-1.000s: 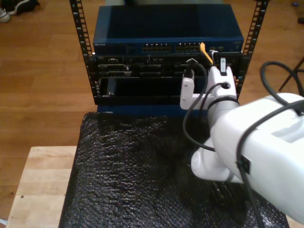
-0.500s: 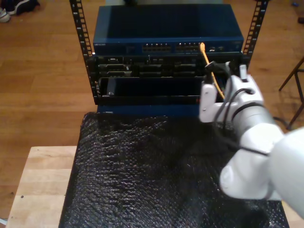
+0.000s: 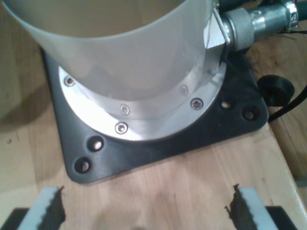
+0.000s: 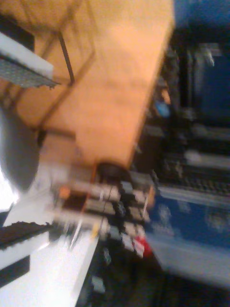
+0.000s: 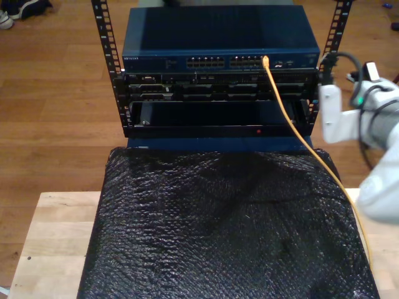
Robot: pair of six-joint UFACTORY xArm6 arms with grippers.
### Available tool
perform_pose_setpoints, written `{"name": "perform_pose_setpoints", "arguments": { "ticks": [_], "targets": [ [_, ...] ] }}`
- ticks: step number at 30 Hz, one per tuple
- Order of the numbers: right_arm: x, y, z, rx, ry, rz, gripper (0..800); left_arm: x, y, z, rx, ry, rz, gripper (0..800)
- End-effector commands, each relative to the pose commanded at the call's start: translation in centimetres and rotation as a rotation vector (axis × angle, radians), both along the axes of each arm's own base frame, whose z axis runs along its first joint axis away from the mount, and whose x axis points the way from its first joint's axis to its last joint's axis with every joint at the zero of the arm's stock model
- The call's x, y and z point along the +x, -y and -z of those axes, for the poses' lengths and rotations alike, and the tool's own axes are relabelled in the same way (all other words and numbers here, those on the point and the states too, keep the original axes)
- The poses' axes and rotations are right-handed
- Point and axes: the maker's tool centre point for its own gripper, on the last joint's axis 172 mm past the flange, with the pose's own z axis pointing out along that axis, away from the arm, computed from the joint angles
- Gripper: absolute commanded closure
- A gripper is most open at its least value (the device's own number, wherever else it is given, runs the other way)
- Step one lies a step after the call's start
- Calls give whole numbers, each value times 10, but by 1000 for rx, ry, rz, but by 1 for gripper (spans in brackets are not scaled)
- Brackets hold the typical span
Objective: Grab the cable and plug it in
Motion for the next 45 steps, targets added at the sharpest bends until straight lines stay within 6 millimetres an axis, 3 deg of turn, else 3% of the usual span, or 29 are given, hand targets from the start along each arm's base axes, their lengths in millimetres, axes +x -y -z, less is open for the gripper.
{"name": "perform_pose_setpoints", "arguments": {
  "ticks": [5, 9, 13, 18, 22, 32, 38, 45],
  "targets": [
    [-19, 45, 15, -34, -181, 13, 13, 0, 0, 0, 0, 0, 0, 0],
    [-37, 78, 20, -84, -250, -1, 8, 0, 0, 0, 0, 0, 0, 0],
    [-68, 105, 25, -104, -334, -12, 4, 0, 0, 0, 0, 0, 0, 0],
    [-139, 144, 35, -73, -499, 36, 4, 0, 0, 0, 0, 0, 0, 0],
    [-209, 164, 54, -63, -655, 88, 3, 0, 0, 0, 0, 0, 0, 0],
    [-344, 207, 99, -133, -907, 181, 2, 0, 0, 0, 0, 1, -1, 0],
    [-395, 216, 120, -92, -970, 157, 2, 0, 0, 0, 0, 0, 0, 0],
    [-432, 212, 135, -69, -1004, 118, 2, 0, 0, 0, 0, 0, 0, 0]
  ]
}}
